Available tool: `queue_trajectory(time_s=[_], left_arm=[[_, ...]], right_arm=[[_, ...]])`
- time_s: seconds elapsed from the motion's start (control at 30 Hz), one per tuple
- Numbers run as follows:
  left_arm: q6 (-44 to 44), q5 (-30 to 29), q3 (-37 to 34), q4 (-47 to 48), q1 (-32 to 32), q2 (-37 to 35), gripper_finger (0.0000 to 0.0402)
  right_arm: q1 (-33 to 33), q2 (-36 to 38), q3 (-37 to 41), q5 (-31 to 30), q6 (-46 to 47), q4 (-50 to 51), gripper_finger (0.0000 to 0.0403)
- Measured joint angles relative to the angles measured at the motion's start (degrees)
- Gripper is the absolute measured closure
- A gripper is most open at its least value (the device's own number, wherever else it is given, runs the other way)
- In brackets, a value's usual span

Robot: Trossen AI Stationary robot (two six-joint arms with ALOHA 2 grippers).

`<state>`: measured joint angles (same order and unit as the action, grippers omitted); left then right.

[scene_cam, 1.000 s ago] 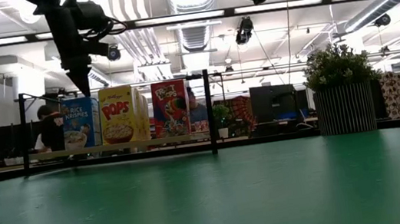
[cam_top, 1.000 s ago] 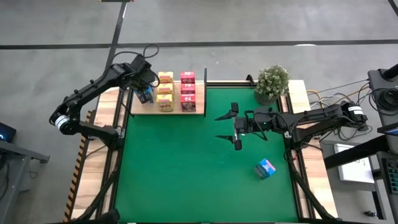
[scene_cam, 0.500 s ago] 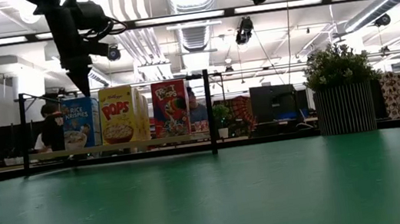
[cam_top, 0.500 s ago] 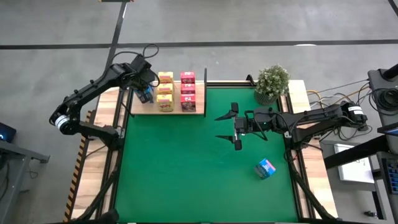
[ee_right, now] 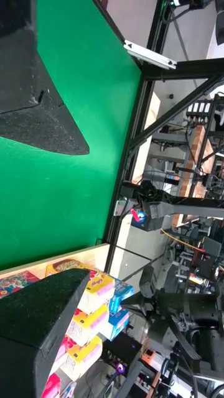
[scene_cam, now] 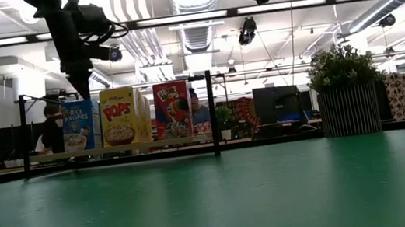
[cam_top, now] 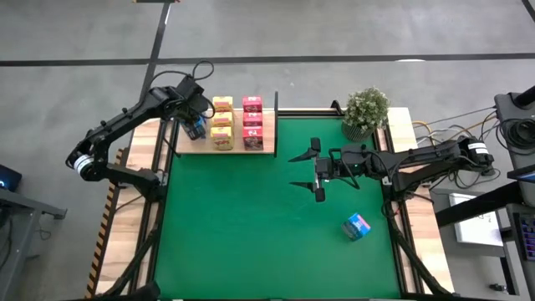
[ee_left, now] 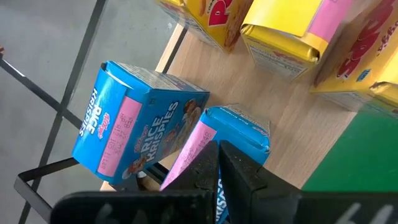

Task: Stack cereal on shelf
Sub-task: Put the top blue cereal box aligned with the blue cereal box on the shelf

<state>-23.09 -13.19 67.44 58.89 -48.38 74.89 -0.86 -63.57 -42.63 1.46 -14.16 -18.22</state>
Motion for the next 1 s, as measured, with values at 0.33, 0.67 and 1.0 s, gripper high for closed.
queue_trajectory(time_s=[0.33,0.67,1.0], left_arm=[[-1.11,-3.39,-0.09,0.44,0.00,-0.32,0.0401],[1.74,-2.75,-0.09,-1.07,0.00,-0.35,0.0401],[3.29,-2.71,0.14,-0.69,0.00,-0.93,0.0401]], right_arm=[[0.00,0.00,0.00,0.01,-0.01,-0.01,0.0099],[0.01,0.00,0.00,0.00,-0.54,-0.01,0.0099],[0.01,0.00,0.00,0.00,-0.65,-0.02,0.0099]])
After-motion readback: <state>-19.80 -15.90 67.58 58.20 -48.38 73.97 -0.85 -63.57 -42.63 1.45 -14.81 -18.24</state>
